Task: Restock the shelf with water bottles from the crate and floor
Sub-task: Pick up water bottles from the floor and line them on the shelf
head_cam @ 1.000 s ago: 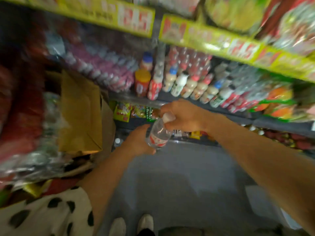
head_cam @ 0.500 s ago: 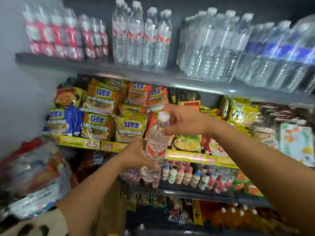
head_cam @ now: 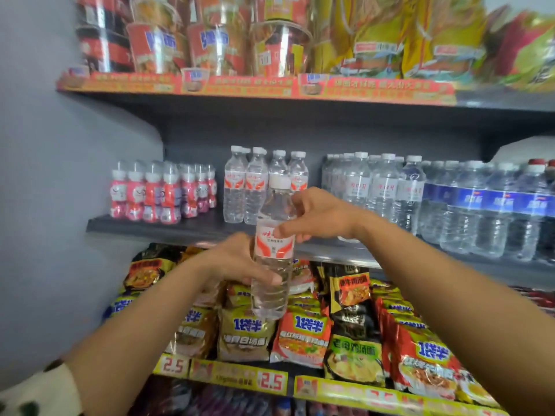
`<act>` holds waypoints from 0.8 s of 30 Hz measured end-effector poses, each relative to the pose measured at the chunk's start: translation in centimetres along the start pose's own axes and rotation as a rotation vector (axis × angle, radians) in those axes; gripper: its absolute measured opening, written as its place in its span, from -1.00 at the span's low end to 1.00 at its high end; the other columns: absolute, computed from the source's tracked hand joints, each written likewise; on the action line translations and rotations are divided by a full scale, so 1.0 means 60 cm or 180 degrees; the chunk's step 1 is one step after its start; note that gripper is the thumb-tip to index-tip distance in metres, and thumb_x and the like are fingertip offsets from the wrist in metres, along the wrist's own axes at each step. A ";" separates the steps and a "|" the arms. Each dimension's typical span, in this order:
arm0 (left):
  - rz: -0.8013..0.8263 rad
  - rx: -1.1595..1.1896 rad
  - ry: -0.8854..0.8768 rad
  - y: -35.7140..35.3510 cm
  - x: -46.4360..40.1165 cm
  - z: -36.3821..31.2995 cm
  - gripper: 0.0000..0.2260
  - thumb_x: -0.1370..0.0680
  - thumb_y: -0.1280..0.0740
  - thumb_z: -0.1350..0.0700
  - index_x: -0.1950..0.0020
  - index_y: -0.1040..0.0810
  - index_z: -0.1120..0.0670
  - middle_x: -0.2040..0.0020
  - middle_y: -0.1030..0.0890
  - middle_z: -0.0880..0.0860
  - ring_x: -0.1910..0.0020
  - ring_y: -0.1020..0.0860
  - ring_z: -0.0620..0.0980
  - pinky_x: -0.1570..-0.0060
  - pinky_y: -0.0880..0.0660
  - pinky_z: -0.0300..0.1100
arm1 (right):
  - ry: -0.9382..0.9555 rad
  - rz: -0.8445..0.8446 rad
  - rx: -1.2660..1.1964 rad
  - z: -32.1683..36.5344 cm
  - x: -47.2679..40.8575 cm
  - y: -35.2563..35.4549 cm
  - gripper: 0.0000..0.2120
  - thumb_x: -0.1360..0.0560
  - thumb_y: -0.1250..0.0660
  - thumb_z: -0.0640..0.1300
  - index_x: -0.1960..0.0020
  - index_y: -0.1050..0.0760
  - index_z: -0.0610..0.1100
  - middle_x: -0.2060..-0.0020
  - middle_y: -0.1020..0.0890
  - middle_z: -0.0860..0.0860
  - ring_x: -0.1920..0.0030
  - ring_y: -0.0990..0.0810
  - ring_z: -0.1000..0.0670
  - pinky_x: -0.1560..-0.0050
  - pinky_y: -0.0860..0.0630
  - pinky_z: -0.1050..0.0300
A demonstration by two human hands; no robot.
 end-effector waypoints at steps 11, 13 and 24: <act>-0.0615 -0.0109 -0.0046 0.102 -0.237 -0.064 -0.66 -0.34 -0.55 0.22 0.01 -0.53 -0.04 0.02 -0.65 -0.05 -0.03 -0.59 -0.03 -0.11 -0.53 -0.04 | 0.0114 -0.0641 0.0236 -0.088 -0.224 0.154 -0.62 -0.33 -0.51 -0.06 0.08 -0.60 -0.37 0.25 -0.70 -0.14 0.23 -0.70 -0.11 0.09 -0.64 -0.13; -0.0684 -0.0159 -0.0005 0.108 -0.276 -0.055 -0.67 -0.34 -0.56 0.20 0.02 -0.53 -0.04 0.02 -0.65 -0.04 -0.02 -0.60 -0.02 -0.10 -0.54 -0.03 | 0.0072 -0.0559 0.0193 -0.114 -0.258 0.159 -0.64 -0.34 -0.51 -0.07 0.06 -0.60 -0.35 0.25 -0.71 -0.12 0.23 -0.71 -0.09 0.07 -0.64 -0.13; -0.0682 0.0021 0.0256 0.114 -0.391 0.029 -0.65 -0.36 -0.54 0.27 -0.07 -0.56 0.08 -0.02 -0.67 0.03 -0.07 -0.61 0.01 -0.10 -0.55 -0.08 | -0.0199 -0.0255 -0.0071 -0.210 -0.355 0.127 -0.75 -0.43 -0.45 -0.15 -0.02 -0.59 -0.30 0.19 -0.71 -0.14 0.32 -0.64 0.04 0.10 -0.63 0.10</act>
Point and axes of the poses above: each hand's wrist, its own x-axis away from the middle knuckle, its own y-axis out of the back of the hand, z = x × y, the point moved 4 cm from there along -x, towards the middle knuckle
